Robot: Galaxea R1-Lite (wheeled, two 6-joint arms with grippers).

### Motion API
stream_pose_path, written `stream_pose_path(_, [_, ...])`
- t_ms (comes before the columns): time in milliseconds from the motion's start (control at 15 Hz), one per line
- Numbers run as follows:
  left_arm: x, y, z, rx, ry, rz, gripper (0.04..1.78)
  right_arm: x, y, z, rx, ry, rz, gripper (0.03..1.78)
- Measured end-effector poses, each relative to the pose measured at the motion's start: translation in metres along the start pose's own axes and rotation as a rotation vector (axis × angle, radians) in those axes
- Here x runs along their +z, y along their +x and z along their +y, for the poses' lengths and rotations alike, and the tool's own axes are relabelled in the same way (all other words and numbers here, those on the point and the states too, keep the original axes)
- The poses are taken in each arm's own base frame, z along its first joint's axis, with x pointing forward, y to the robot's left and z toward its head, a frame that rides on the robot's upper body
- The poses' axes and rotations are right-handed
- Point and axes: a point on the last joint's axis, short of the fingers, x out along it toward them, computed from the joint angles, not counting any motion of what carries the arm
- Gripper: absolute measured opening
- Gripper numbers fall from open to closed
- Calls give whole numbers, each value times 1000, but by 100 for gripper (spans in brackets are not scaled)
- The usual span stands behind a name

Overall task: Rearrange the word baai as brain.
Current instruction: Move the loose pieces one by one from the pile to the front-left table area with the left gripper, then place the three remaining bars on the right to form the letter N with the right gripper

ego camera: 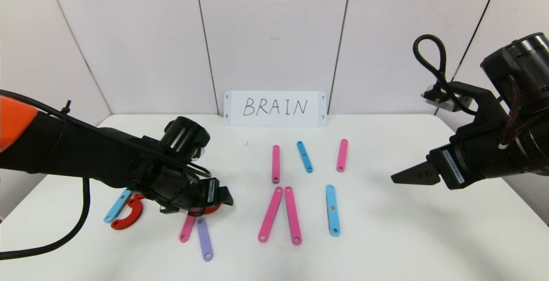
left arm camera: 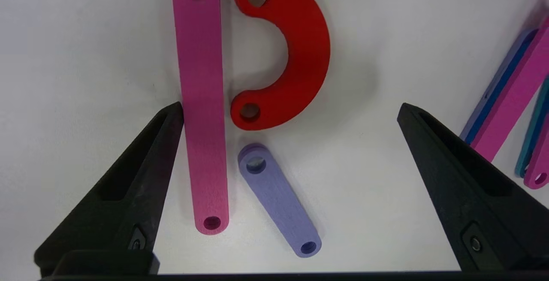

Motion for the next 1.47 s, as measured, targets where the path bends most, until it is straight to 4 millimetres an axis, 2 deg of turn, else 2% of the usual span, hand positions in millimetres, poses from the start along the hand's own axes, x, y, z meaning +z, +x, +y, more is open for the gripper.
stream_pose_path(333, [4,8,0,-9,35,-20,174,0,0,0,0,1,-1,174])
stream_pose_path(733, [4,8,2,0,32,-25,173,0,1,0,-2,-2,0,174])
stream_pose_path(867, [14,3,9,12,23,-67,173,-1,1,0,-12,-2,3,174])
stream_pose_path(1133, [40,-25,32,33,30,-186,173,0,2,0,-11,-2,1,174])
stream_pose_path(1467, [48,-78,29,7,80,-295,173,5,6,-2,-3,11,-47,174])
